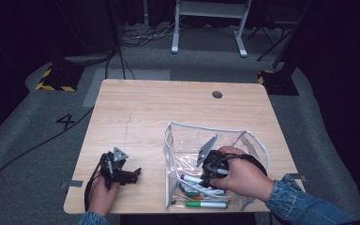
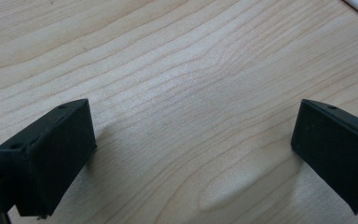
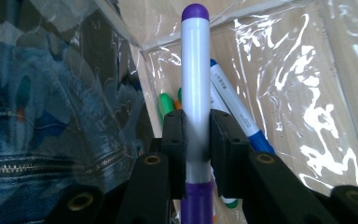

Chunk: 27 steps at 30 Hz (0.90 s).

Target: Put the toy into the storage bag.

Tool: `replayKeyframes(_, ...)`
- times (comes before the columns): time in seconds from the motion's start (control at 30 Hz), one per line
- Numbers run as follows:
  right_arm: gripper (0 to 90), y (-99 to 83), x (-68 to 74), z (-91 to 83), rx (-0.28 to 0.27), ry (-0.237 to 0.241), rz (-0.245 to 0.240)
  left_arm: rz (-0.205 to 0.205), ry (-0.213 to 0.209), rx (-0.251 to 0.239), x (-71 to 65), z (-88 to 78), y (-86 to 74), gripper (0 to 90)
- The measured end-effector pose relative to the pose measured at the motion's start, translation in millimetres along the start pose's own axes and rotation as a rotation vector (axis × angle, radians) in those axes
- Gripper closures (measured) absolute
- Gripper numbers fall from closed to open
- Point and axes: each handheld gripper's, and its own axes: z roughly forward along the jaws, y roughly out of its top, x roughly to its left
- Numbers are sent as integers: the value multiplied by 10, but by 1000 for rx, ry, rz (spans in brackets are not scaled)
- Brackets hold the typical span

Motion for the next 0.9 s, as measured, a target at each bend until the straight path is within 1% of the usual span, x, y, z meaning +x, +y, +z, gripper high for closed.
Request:
replayKeyframes(0.1, 769, 24, 14, 96, 36, 10, -21, 0, 0, 0, 0, 0, 0, 0)
replayKeyframes(0.13, 770, 31, 15, 120, 44, 6, -30, 1, 0, 1, 0, -1, 0, 0)
replayKeyframes(0.23, 769, 60, 23, 229, 98, 9, -55, 0, 1, 1, 0, -1, 0, 0)
replayKeyframes(0.33, 769, 85, 35, 314, 140, 13, -73, 1, 0, 0, 0, -1, 0, 0)
replayKeyframes(0.43, 769, 102, 40, 387, 164, 25, -96, 0, 1, 0, 0, -1, 0, 0)
replayKeyframes(0.47, 769, 106, 43, 407, 181, 31, -95, 3, -8, 5, 3, -2, 0, 0)
replayKeyframes(0.6, 768, 127, 50, 486, 211, 42, -117, 3, -7, 4, 3, -2, 0, 0)
replayKeyframes(0.67, 764, 129, 41, 518, 210, 48, -124, 2, -9, 4, 3, -1, 0, 0)
replayKeyframes(0.7, 685, 125, 33, 541, 219, 56, -122, 3, -7, 4, 3, -2, 0, 0)
replayKeyframes(0.73, 612, 116, 29, 557, 212, 49, -112, 3, -8, 4, 3, -2, 0, 0)
replayKeyframes(0.77, 537, 117, 19, 561, 180, 28, -123, 3, -7, 4, 3, -2, 0, 0)
replayKeyframes(0.8, 496, 121, 17, 553, 168, 14, -132, 2, -7, 4, 3, -2, 0, 0)
replayKeyframes(0.83, 483, 131, 6, 524, 160, -8, -158, 3, -8, 5, 3, -2, 0, 0)
replayKeyframes(0.9, 448, 146, -13, 455, 133, -29, -165, 3, -9, 4, 3, -1, 0, 0)
